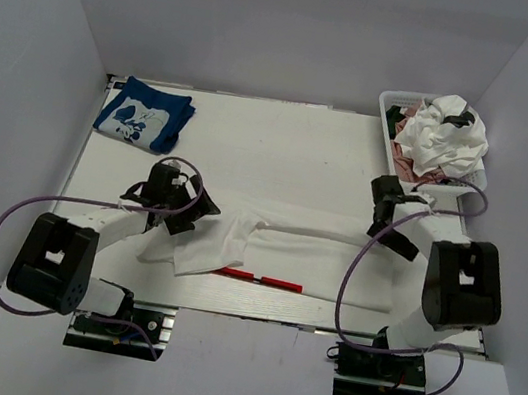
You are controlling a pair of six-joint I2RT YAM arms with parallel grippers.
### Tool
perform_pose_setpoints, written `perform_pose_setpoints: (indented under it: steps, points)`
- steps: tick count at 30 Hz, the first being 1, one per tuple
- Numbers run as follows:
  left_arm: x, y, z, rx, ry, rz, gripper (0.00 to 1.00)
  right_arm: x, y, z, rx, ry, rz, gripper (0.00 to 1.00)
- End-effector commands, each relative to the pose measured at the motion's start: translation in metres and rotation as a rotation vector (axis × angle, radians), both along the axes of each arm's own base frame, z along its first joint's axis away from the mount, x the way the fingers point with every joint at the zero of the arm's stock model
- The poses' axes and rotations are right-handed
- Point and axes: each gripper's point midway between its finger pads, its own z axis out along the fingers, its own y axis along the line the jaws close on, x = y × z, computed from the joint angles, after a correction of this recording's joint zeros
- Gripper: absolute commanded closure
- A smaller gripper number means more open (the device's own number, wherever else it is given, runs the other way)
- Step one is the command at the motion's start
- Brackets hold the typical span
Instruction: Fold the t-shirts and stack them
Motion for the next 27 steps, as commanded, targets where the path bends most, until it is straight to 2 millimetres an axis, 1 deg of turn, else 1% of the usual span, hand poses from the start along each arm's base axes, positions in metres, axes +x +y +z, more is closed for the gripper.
perform_pose_setpoints:
  steps: [1, 2, 3, 4, 5, 6, 7, 8, 9, 10, 11, 12, 13, 14, 15, 16, 17, 18, 19, 20, 21, 22, 23, 24, 25, 26, 27]
  points:
    - [-0.031, 0.032, -0.048, 0.159, 0.203, 0.084, 0.00, -0.013, -0.018, 0.017, 0.031, -0.101, -0.091, 0.10]
    - [-0.030, 0.035, -0.049, 0.174, 0.210, 0.092, 0.00, -0.020, -0.026, 0.013, 0.043, -0.096, -0.122, 0.10]
    - [-0.030, 0.035, -0.049, 0.174, 0.210, 0.092, 0.00, -0.020, -0.027, 0.011, 0.058, -0.107, -0.113, 0.10]
    - [-0.025, 0.035, -0.046, 0.180, 0.196, 0.098, 0.00, -0.019, -0.022, 0.017, 0.124, -0.143, -0.106, 0.10]
    - [-0.019, 0.034, -0.042, 0.175, 0.181, 0.099, 0.00, -0.016, -0.019, 0.018, 0.158, -0.166, -0.100, 0.10]
    - [-0.017, 0.034, -0.041, 0.181, 0.176, 0.090, 0.00, -0.019, -0.010, 0.013, 0.214, -0.148, -0.047, 0.10]
    - [-0.006, 0.031, -0.033, 0.177, 0.140, 0.083, 0.00, -0.010, -0.004, 0.021, 0.251, -0.202, -0.021, 0.10]
    - [-0.002, 0.030, -0.032, 0.176, 0.138, 0.083, 0.00, 0.000, 0.011, 0.028, 0.329, -0.257, 0.040, 0.10]
    - [0.002, 0.026, -0.032, 0.184, 0.130, 0.060, 0.00, 0.002, 0.029, 0.032, 0.392, -0.254, 0.168, 0.10]
    - [0.009, 0.024, -0.029, 0.181, 0.122, 0.061, 0.00, 0.019, 0.039, 0.041, 0.431, -0.334, 0.221, 0.10]
    - [0.014, 0.023, -0.030, 0.186, 0.112, 0.051, 0.00, 0.017, 0.071, 0.043, 0.573, -0.333, 0.351, 0.10]
    - [0.016, 0.021, -0.032, 0.181, 0.121, 0.045, 0.00, 0.018, 0.086, 0.045, 0.617, -0.338, 0.424, 0.10]
    - [0.023, 0.019, -0.035, 0.184, 0.133, 0.044, 0.00, 0.029, 0.095, 0.053, 0.635, -0.389, 0.474, 0.10]
    - [0.028, 0.018, -0.036, 0.191, 0.132, 0.034, 0.00, 0.028, 0.107, 0.046, 0.681, -0.356, 0.522, 0.10]
    - [0.034, 0.019, -0.038, 0.204, 0.129, 0.031, 0.00, 0.029, 0.117, 0.046, 0.699, -0.348, 0.560, 0.10]
    - [0.045, 0.018, -0.033, 0.215, 0.116, 0.030, 0.00, 0.039, 0.124, 0.053, 0.706, -0.382, 0.606, 0.10]
    - [0.045, 0.021, -0.045, 0.242, 0.154, 0.026, 0.00, 0.034, 0.142, 0.043, 0.787, -0.335, 0.658, 0.10]
    - [0.055, 0.023, -0.042, 0.263, 0.151, 0.040, 0.00, 0.038, 0.152, 0.046, 0.805, -0.356, 0.700, 0.10]
    - [0.060, 0.025, -0.044, 0.286, 0.155, 0.033, 0.00, 0.038, 0.159, 0.037, 0.818, -0.331, 0.703, 0.10]
    - [0.064, 0.027, -0.045, 0.305, 0.162, 0.042, 0.00, 0.039, 0.160, 0.033, 0.815, -0.319, 0.705, 0.10]
    - [0.077, 0.028, -0.048, 0.328, 0.154, 0.037, 0.00, 0.042, 0.158, 0.025, 0.792, -0.302, 0.689, 0.10]
    - [0.083, 0.026, -0.049, 0.334, 0.149, 0.027, 0.00, 0.039, 0.161, 0.015, 0.781, -0.269, 0.678, 0.10]
    - [0.093, 0.022, -0.050, 0.328, 0.134, 0.015, 0.00, 0.037, 0.159, 0.010, 0.767, -0.245, 0.663, 0.10]
    - [0.114, 0.011, -0.039, 0.298, 0.087, -0.026, 0.00, 0.037, 0.148, -0.003, 0.707, -0.222, 0.613, 0.10]
    - [0.123, 0.006, -0.053, 0.292, 0.111, -0.037, 0.00, 0.032, 0.150, -0.007, 0.691, -0.202, 0.609, 0.10]
    - [0.130, 0.001, -0.055, 0.283, 0.117, -0.058, 0.00, 0.022, 0.148, -0.014, 0.683, -0.175, 0.592, 0.10]
    - [0.158, -0.016, -0.040, 0.253, 0.056, -0.089, 0.00, 0.012, 0.148, -0.021, 0.668, -0.138, 0.577, 0.10]
